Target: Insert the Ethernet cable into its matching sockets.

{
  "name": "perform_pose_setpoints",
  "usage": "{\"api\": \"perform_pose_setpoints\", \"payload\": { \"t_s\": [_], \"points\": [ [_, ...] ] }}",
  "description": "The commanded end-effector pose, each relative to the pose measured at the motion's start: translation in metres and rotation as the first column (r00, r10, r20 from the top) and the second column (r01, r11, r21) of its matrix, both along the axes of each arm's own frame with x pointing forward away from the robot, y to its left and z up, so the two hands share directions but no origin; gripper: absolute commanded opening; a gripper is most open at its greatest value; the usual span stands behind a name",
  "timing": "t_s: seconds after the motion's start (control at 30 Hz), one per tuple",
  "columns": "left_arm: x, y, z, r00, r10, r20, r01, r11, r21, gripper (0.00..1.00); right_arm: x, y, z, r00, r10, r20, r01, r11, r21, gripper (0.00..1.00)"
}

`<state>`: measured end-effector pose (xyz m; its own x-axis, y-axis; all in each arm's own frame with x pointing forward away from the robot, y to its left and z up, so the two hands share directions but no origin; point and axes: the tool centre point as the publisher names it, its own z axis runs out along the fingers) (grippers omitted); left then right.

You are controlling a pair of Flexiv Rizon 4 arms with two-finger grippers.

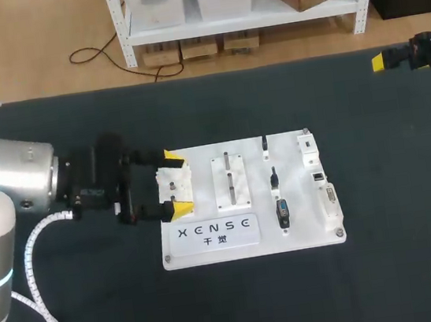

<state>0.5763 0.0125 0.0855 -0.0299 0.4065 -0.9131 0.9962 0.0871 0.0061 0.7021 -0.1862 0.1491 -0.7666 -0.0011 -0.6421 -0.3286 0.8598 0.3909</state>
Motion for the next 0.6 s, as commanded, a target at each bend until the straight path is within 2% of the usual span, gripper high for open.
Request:
{"api": "perform_pose_setpoints", "payload": {
  "t_s": [0.03,0.17,0.3,0.43,0.5,0.6],
  "points": [
    [0.005,-0.001,-0.002,1.0,-0.017,-0.008,0.018,1.0,0.003,1.0,0.0,0.0,0.0,1.0,-0.001,0.0,0.001,1.0,-0.001,1.0],
    [0.005,-0.001,-0.002,1.0,-0.017,-0.008,0.018,1.0,0.003,1.0,0.0,0.0,0.0,1.0,-0.001,0.0,0.001,1.0,-0.001,1.0],
    [0.005,-0.001,-0.002,1.0,-0.017,-0.008,0.018,1.0,0.003,1.0,-0.005,0.026,0.007,0.999,0.03,-0.026,-0.031,0.999,-0.038,1.0],
    [0.005,-0.001,-0.002,1.0,-0.017,-0.008,0.018,1.0,0.003,1.0,-0.015,0.055,0.012,0.996,0.035,-0.083,-0.044,0.993,-0.108,1.0],
    [0.005,-0.001,-0.002,1.0,-0.017,-0.008,0.018,1.0,0.003,1.0,-0.023,0.069,0.012,0.989,0.052,-0.142,-0.07,0.99,-0.125,1.0],
    [0.005,-0.001,-0.002,1.0,-0.017,-0.008,0.018,1.0,0.003,1.0,-0.035,0.09,0.008,0.983,0.047,-0.177,-0.075,0.985,-0.154,1.0]
  ]
}}
